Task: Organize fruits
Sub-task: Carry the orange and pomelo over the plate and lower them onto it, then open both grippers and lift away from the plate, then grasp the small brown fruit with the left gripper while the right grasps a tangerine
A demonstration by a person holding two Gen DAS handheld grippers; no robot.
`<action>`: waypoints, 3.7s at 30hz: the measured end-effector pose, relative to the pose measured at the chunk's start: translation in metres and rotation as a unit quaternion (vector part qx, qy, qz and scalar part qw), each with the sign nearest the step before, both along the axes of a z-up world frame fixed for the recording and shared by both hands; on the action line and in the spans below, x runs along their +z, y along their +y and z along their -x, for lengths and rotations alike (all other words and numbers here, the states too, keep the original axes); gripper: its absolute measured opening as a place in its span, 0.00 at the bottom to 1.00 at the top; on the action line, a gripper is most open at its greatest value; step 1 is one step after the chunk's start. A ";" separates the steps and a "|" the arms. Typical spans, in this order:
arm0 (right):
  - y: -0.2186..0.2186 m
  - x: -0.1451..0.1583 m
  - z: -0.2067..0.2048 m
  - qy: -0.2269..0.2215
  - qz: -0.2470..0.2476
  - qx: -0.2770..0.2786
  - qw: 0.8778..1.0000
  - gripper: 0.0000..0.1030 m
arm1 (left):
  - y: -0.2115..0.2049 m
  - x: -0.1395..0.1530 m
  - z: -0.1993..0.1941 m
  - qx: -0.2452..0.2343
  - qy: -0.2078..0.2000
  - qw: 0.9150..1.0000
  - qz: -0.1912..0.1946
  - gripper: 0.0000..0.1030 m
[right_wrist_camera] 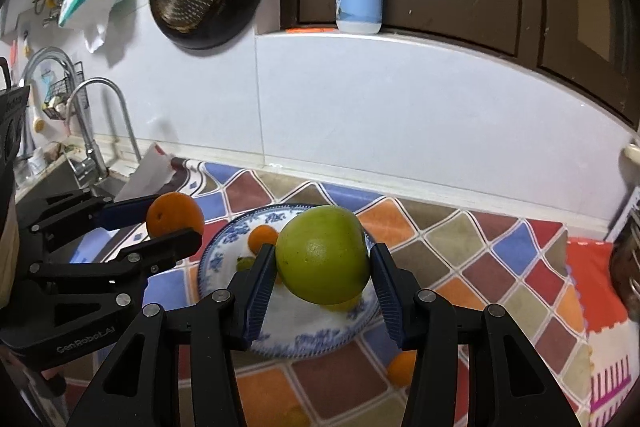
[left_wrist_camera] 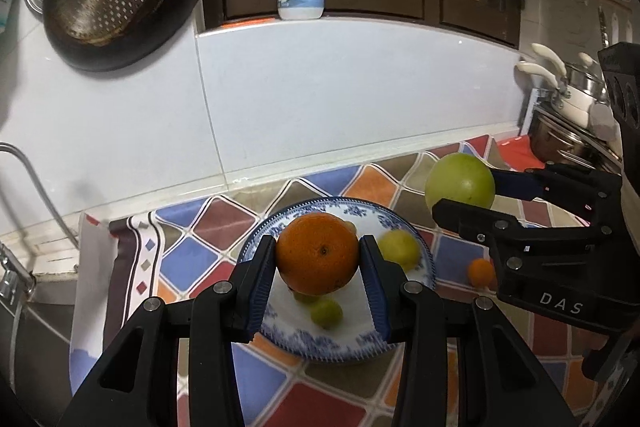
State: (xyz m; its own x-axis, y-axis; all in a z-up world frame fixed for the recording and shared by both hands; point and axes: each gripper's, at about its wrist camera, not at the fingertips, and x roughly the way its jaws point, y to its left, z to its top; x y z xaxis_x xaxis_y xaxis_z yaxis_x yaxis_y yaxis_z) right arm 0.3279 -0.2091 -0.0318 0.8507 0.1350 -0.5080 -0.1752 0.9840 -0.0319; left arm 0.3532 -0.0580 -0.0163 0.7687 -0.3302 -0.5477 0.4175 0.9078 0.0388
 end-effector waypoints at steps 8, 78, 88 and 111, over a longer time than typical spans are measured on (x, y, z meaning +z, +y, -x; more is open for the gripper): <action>-0.005 -0.021 -0.056 0.036 -0.005 0.000 0.999 0.47 | -0.010 -0.018 -0.054 -0.002 0.015 1.000 -0.003 0.41; -0.015 0.014 0.066 -0.025 0.001 -0.060 0.998 0.74 | 0.013 0.023 0.080 0.088 -0.042 0.995 -0.007 0.89; -0.030 0.007 0.097 -0.023 0.004 -0.050 0.998 0.74 | -0.001 0.016 0.117 0.091 -0.036 0.995 0.002 0.89; -0.076 -0.036 0.093 0.018 0.039 0.017 0.999 0.74 | -0.073 -0.039 0.135 0.052 0.000 0.998 -0.028 0.86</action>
